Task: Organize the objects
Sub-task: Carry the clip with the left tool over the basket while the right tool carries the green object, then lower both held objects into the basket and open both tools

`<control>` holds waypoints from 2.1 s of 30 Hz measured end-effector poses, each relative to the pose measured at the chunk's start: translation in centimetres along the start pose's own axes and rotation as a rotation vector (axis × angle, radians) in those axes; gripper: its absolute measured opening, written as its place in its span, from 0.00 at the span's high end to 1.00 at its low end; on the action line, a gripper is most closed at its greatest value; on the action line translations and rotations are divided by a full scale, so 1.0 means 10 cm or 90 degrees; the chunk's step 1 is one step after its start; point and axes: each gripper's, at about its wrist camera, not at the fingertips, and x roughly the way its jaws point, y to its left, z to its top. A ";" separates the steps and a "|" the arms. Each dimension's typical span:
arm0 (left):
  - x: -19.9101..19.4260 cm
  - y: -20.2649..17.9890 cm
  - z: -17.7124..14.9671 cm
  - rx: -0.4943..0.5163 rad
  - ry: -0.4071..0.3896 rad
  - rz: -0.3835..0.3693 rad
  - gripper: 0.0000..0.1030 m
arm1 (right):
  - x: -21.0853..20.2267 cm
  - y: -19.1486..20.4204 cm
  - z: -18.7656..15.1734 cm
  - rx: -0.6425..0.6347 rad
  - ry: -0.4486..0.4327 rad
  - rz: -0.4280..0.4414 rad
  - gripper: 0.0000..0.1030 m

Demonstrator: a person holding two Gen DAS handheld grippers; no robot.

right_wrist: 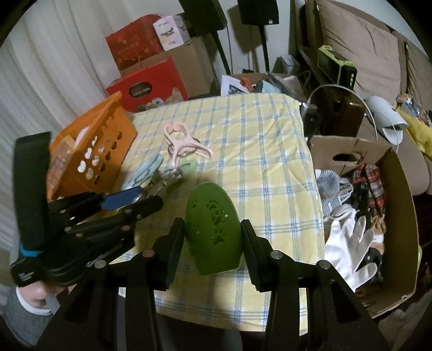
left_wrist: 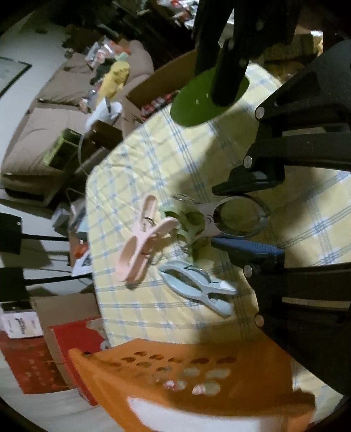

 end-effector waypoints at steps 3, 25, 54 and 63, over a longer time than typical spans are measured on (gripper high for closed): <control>-0.16 -0.01 0.05 0.000 -0.018 -0.012 0.72 | -0.05 0.04 0.04 -0.003 -0.007 0.001 0.59; -1.33 0.45 0.40 -0.045 -0.122 -0.001 0.72 | -0.46 0.76 0.54 -0.057 -0.057 0.052 0.59; -1.23 2.14 0.13 -0.171 -0.048 0.112 0.72 | 0.64 2.24 0.98 -0.137 0.027 0.129 0.59; -1.00 2.36 0.15 -0.181 -0.021 0.118 0.72 | 0.96 2.43 1.02 -0.172 0.033 0.095 0.59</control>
